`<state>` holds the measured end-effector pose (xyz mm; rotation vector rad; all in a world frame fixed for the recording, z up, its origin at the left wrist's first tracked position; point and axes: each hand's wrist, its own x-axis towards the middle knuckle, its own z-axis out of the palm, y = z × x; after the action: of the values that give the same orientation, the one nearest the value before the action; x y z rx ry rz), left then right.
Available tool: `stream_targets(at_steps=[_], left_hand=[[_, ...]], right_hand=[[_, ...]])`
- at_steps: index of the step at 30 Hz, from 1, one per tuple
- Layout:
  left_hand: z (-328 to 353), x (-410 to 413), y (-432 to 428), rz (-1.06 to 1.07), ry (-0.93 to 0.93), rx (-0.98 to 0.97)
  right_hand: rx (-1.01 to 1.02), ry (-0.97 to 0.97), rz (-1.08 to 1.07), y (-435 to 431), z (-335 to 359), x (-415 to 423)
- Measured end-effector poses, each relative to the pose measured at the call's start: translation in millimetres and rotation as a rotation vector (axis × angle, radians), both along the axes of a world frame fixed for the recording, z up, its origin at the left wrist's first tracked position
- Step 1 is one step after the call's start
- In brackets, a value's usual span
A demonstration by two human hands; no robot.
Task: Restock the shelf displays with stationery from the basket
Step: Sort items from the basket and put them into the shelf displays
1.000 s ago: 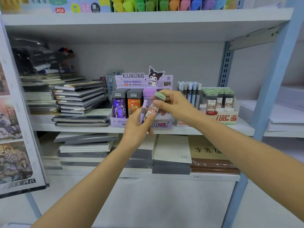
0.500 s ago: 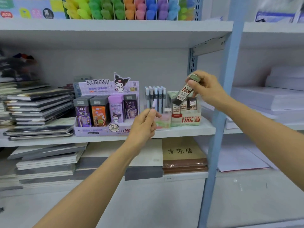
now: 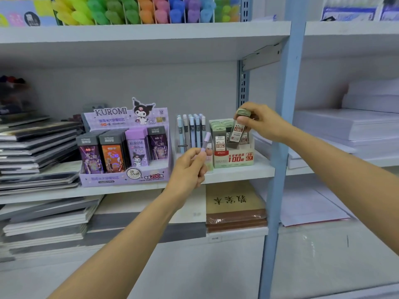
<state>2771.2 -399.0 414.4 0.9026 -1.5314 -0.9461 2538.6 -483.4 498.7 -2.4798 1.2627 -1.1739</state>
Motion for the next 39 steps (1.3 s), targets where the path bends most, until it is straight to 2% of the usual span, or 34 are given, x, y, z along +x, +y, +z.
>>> stream_targets(at_steps=[4, 7, 10, 16, 18, 22, 25, 28, 31, 34, 36, 39], left_hand=[[-3, -1, -2, -0.023, 0.050, 0.049], [-6, 0, -1, -0.073, 0.049, 0.041], [-9, 3, 1, -0.100, 0.046, 0.028], [-11, 11, 4, -0.047, 0.138, 0.021], [-10, 12, 7, -0.062, 0.169, 0.024], [-8, 10, 11, -0.059, 0.194, 0.007], [-7, 8, 15, -0.061, 0.170, -0.002], [-4, 9, 20, -0.051, 0.142, -0.022], [0, 18, 18, 0.224, -0.028, -0.156], [3, 37, 14, 0.574, -0.326, -0.451], [2, 48, 10, 0.634, -0.503, -0.540], [-3, 54, 3, 0.557, -0.720, -0.491]], right_hand=[[0.029, 0.033, -0.025, -3, -9, 10], [0.023, -0.140, -0.099, -6, -25, 19], [-0.040, -0.191, -0.187, -8, -37, 25], [-0.194, -0.132, -0.245, 3, -32, 27], [-0.210, -0.188, -0.156, 17, -28, 32], [0.116, -0.413, 0.236, 48, -32, 52], [0.234, -0.435, 0.323, 57, -40, 65], [0.262, -0.472, 0.342, 59, -36, 70], [0.270, -0.566, 0.354, 58, -20, 67], [0.148, -0.701, 0.289, 53, 2, 63], [0.044, -0.717, 0.227, 46, 14, 63], [-0.034, -0.613, 0.139, 33, 21, 72]])
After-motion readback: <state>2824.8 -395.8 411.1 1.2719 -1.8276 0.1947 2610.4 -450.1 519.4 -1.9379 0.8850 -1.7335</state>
